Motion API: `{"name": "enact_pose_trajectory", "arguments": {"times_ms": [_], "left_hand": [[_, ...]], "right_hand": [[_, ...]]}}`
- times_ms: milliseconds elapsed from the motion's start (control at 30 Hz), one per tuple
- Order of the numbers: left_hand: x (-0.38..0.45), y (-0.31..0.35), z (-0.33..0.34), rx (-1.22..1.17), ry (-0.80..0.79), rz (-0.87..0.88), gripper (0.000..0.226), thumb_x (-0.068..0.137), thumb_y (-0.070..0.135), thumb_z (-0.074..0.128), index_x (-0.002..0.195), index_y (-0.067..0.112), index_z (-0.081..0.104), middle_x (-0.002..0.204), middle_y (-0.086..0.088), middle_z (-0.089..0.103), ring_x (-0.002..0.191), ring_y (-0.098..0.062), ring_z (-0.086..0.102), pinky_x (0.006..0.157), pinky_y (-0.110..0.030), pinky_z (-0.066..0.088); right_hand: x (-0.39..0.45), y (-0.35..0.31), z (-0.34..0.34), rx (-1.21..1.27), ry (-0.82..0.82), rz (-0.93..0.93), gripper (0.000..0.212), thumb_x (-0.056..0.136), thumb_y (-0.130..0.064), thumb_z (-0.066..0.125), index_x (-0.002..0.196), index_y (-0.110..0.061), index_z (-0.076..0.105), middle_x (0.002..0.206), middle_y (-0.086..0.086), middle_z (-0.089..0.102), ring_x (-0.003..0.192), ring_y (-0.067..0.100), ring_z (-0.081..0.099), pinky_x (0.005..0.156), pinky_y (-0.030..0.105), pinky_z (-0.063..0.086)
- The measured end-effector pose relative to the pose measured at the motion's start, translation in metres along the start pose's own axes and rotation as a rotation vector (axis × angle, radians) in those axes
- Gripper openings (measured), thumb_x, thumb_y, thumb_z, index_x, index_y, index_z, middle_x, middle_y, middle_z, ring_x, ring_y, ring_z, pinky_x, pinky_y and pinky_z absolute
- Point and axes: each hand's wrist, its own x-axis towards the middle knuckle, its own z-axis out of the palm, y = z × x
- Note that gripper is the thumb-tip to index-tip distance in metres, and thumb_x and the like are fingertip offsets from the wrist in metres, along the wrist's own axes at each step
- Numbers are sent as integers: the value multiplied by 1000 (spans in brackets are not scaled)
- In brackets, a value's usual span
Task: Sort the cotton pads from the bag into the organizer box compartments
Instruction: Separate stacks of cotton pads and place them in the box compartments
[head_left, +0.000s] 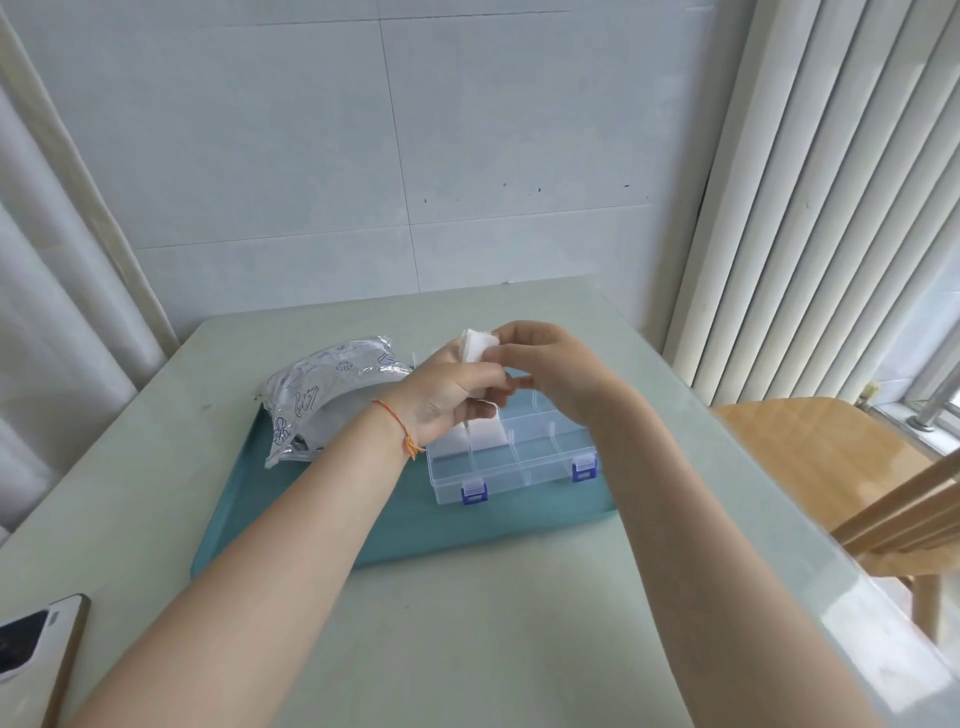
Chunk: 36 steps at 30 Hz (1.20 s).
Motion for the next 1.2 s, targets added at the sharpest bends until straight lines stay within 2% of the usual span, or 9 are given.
{"name": "enact_pose_trajectory", "arguments": {"times_ms": [133, 200, 267, 467, 567, 733, 867, 1067, 1200], "left_hand": [[12, -7, -4, 157, 285, -29, 62, 67, 17, 64, 128, 14, 54, 104, -7, 67, 89, -16, 64, 77, -28, 54], [15, -10, -8, 327, 477, -12, 52, 76, 13, 60, 128, 13, 52, 94, -5, 64, 85, -20, 62, 84, -35, 52], [13, -14, -13, 520, 545, 9, 37, 84, 6, 51, 120, 15, 54, 92, -4, 63, 87, -23, 60, 79, -31, 47], [10, -29, -20, 870, 456, -5, 29, 86, 6, 43, 109, 17, 58, 101, -4, 63, 95, -24, 57, 77, -30, 45], [8, -34, -25, 955, 396, 21, 27, 87, 6, 46, 106, 18, 61, 104, 0, 63, 99, -21, 57, 79, -27, 43], [5, -41, -31, 1047, 305, 50, 32, 89, 7, 45, 104, 19, 70, 115, -2, 66, 108, -20, 57, 88, -27, 43], [7, -46, -29, 1155, 222, 62, 34, 92, 15, 44, 107, 21, 74, 116, -5, 62, 110, -25, 56, 94, -33, 45], [15, -51, -24, 1438, 125, 0, 36, 98, 29, 33, 90, 20, 67, 110, -5, 62, 112, -29, 50, 97, -41, 40], [12, -46, -23, 1384, 132, -6, 37, 97, 26, 32, 102, 21, 69, 111, -4, 67, 115, -28, 52, 98, -38, 38]], "right_hand": [[13, 9, -12, -36, 233, 54, 6, 88, -10, 63, 93, -10, 66, 82, 5, 70, 75, 14, 68, 73, 29, 51], [19, 16, -15, -139, 311, 112, 11, 88, -9, 62, 97, -7, 68, 78, 4, 69, 65, 10, 66, 64, 24, 48], [23, 22, -13, -238, 291, 177, 14, 89, -8, 63, 102, -5, 67, 73, 4, 66, 59, 10, 63, 58, 22, 47], [37, 34, 8, -475, 182, 260, 16, 89, -11, 67, 83, -15, 53, 64, 2, 65, 54, 9, 62, 50, 20, 40], [41, 38, 14, -590, 142, 292, 18, 89, -11, 65, 76, -17, 55, 82, 9, 74, 69, 16, 65, 53, 21, 41], [43, 43, 20, -710, 169, 273, 20, 84, -8, 68, 70, -15, 56, 86, 9, 73, 83, 24, 69, 74, 30, 53], [43, 45, 22, -835, 150, 272, 6, 79, -10, 68, 76, -11, 62, 63, 0, 56, 64, 18, 53, 51, 22, 40], [41, 45, 22, -933, 79, 323, 22, 78, -21, 69, 63, -10, 58, 58, 2, 43, 57, 20, 40, 51, 24, 31], [40, 37, 21, -952, 157, 273, 22, 83, -18, 58, 61, -15, 54, 58, 1, 43, 57, 23, 40, 52, 25, 29]]}}
